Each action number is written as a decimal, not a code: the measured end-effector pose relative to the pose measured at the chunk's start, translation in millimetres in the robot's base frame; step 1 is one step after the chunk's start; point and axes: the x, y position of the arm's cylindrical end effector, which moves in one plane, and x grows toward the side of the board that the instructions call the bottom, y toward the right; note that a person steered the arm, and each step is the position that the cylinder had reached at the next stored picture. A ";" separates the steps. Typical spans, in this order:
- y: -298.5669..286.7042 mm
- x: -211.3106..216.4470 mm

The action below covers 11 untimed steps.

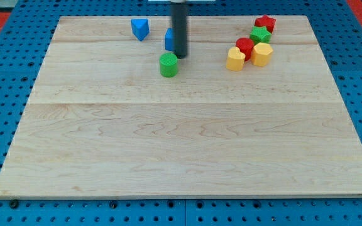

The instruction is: Push the red star to the right and slightly down

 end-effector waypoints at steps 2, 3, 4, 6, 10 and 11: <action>-40.6 -51.5; -77.5 -82.6; -28.3 -129.2; 52.5 -128.4; 176.0 -91.8; 152.4 -67.7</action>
